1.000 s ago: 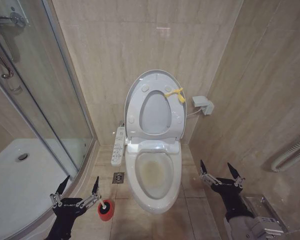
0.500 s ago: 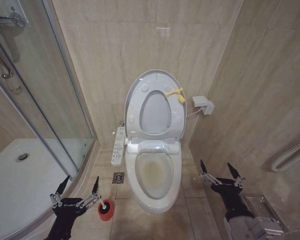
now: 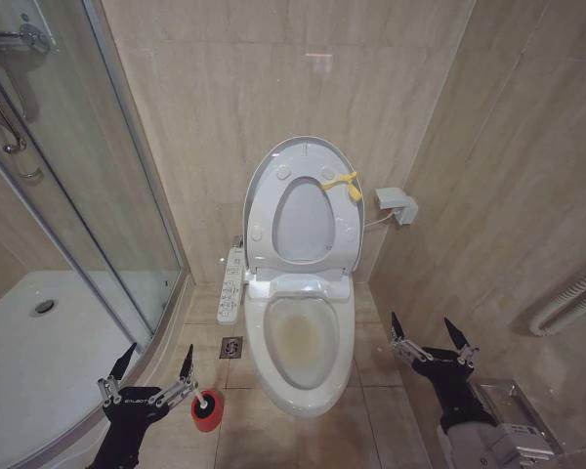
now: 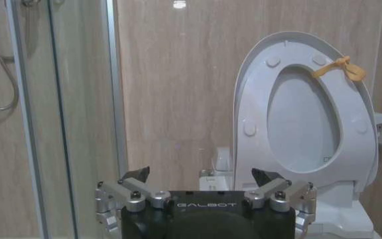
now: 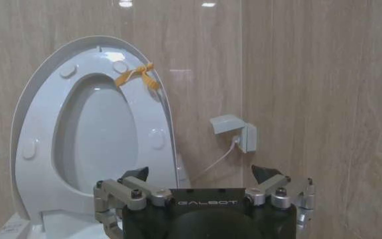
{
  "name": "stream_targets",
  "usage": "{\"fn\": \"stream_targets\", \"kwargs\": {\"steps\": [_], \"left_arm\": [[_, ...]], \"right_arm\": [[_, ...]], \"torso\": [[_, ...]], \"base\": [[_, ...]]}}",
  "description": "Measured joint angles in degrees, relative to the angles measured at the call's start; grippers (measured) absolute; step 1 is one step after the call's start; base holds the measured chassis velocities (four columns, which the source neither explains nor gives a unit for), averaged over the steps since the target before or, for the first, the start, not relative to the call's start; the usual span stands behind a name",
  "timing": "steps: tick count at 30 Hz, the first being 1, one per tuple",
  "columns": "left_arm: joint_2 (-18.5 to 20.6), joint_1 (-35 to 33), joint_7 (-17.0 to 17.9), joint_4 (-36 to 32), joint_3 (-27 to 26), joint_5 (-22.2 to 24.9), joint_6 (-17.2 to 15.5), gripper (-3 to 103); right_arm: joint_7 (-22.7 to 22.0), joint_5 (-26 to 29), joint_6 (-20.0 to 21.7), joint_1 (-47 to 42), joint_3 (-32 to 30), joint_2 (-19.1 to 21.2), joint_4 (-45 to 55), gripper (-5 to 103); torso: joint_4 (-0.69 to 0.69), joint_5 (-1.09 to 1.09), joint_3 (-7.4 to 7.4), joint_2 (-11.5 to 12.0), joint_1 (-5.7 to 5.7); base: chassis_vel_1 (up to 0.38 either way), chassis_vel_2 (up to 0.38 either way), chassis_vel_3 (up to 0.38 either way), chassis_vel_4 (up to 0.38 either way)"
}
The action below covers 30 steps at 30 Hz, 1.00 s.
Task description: Open the toilet lid, clean the toilet bowl with a toilet brush, close the toilet lid, and flush.
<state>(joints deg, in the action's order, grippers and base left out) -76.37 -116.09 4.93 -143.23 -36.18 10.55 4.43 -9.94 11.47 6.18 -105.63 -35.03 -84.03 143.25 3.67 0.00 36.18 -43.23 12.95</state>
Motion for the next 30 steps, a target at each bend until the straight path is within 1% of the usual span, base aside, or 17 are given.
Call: {"fn": "stream_targets", "kwargs": {"steps": [4, 5, 6, 7, 10, 11, 15, 16, 17, 19, 23, 24, 25, 27, 28, 29, 30], "left_arm": [[0.0, 0.0, 0.0, 0.0, 0.0, 0.0, 0.0, 100], [0.0, 0.0, 0.0, 0.0, 0.0, 0.0, 0.0, 100], [0.0, 0.0, 0.0, 0.0, 0.0, 0.0, 0.0, 100], [0.0, 0.0, 0.0, 0.0, 0.0, 0.0, 0.0, 100], [0.0, 0.0, 0.0, 0.0, 0.0, 0.0, 0.0, 100], [0.0, 0.0, 0.0, 0.0, 0.0, 0.0, 0.0, 100], [0.0, 0.0, 0.0, 0.0, 0.0, 0.0, 0.0, 100], [0.0, 0.0, 0.0, 0.0, 0.0, 0.0, 0.0, 100], [0.0, 0.0, 0.0, 0.0, 0.0, 0.0, 0.0, 100], [0.0, 0.0, 0.0, 0.0, 0.0, 0.0, 0.0, 100], [0.0, 0.0, 0.0, 0.0, 0.0, 0.0, 0.0, 100], [0.0, 0.0, 0.0, 0.0, 0.0, 0.0, 0.0, 100], [0.0, 0.0, 0.0, 0.0, 0.0, 0.0, 0.0, 100], [0.0, 0.0, 0.0, 0.0, 0.0, 0.0, 0.0, 100], [0.0, 0.0, 0.0, 0.0, 0.0, 0.0, 0.0, 100], [0.0, 0.0, 0.0, 0.0, 0.0, 0.0, 0.0, 100], [0.0, 0.0, 0.0, 0.0, 0.0, 0.0, 0.0, 100]], "right_arm": [[0.0, 0.0, 0.0, 0.0, 0.0, 0.0, 0.0, 100], [0.1, 0.5, 0.8, 0.7, -0.1, 0.4, -0.1, 100], [0.8, 2.3, 3.5, 3.2, -0.5, 1.8, -0.6, 100], [0.8, 2.3, 3.5, 3.2, -0.5, 1.8, -0.6, 100], [2.3, 6.6, 9.8, 8.9, -1.4, 5.1, -1.7, 100], [2.3, 6.6, 9.8, 8.9, -1.4, 5.1, -1.7, 100], [4.7, 13.0, 19.3, 17.4, -2.7, 9.9, -3.3, 100], [4.7, 13.0, 19.3, 17.4, -2.7, 9.9, -3.3, 100], [5.1, 13.9, 20.8, 18.8, -2.9, 10.7, -3.6, 100], [5.4, 14.7, 21.9, 19.7, -3.1, 11.2, -3.8, 100], [5.4, 14.9, 22.2, 19.9, -3.1, 11.3, -3.8, 100], [3.8, 16.9, 22.0, 19.9, -4.0, 11.5, -3.0, 100], [2.1, 18.5, 21.5, 20.0, -5.2, 11.5, -1.6, 100], [1.5, 19.2, 21.2, 20.0, -5.5, 11.5, -0.8, 100], [1.2, 19.5, 21.1, 19.8, -5.5, 11.5, -0.6, 100], [1.0, 19.5, 20.9, 19.8, -5.4, 11.4, -0.4, 100], [1.0, 19.5, 20.9, 19.8, -5.4, 11.4, -0.4, 100]], "torso": [[0.00, 0.00, 0.00, 0.0, 0.00], [0.02, -0.01, 0.00, 0.0, 0.00], [0.00, 0.00, 0.00, 0.0, 0.00], [0.00, 0.00, 0.00, 0.0, 0.00], [-0.01, 0.01, 0.00, 0.0, 0.00], [-0.01, 0.01, 0.00, 0.0, 0.00], [-0.01, 0.01, 0.00, 0.0, 0.00], [-0.01, 0.01, 0.00, 0.0, 0.00], [-0.03, 0.00, 0.00, 0.0, 0.00], [0.00, 0.01, 0.01, 0.0, 0.01], [0.01, 0.01, 0.00, 0.0, 0.00], [-0.01, 0.04, 0.01, 0.0, 0.00], [0.01, -0.01, 0.00, 0.0, 0.01], [0.00, -0.04, -0.01, 0.0, 0.00], [0.03, -0.02, 0.00, 0.0, 0.00], [-0.02, 0.02, 0.00, 0.0, 0.00], [-0.02, 0.02, 0.00, 0.0, 0.00]], "base": [[0.000, 0.000, 0.000, 0.000], [0.000, 0.000, 0.000, 0.000], [0.000, 0.000, 0.000, 0.000], [0.000, 0.000, 0.000, 0.000], [0.000, 0.000, 0.000, 0.000], [0.000, 0.000, 0.000, 0.000], [0.000, 0.000, 0.000, 0.000], [0.000, 0.000, 0.000, 0.000], [0.000, 0.000, 0.000, 0.000], [0.000, 0.000, 0.000, 0.000], [0.000, 0.000, 0.000, 0.000], [0.000, 0.000, 0.000, 0.000], [0.000, 0.000, 0.000, 0.000], [0.000, 0.000, 0.000, 0.000], [0.000, 0.000, 0.000, 0.000], [0.000, 0.000, 0.000, 0.000], [0.000, 0.000, 0.000, 0.000]]}}
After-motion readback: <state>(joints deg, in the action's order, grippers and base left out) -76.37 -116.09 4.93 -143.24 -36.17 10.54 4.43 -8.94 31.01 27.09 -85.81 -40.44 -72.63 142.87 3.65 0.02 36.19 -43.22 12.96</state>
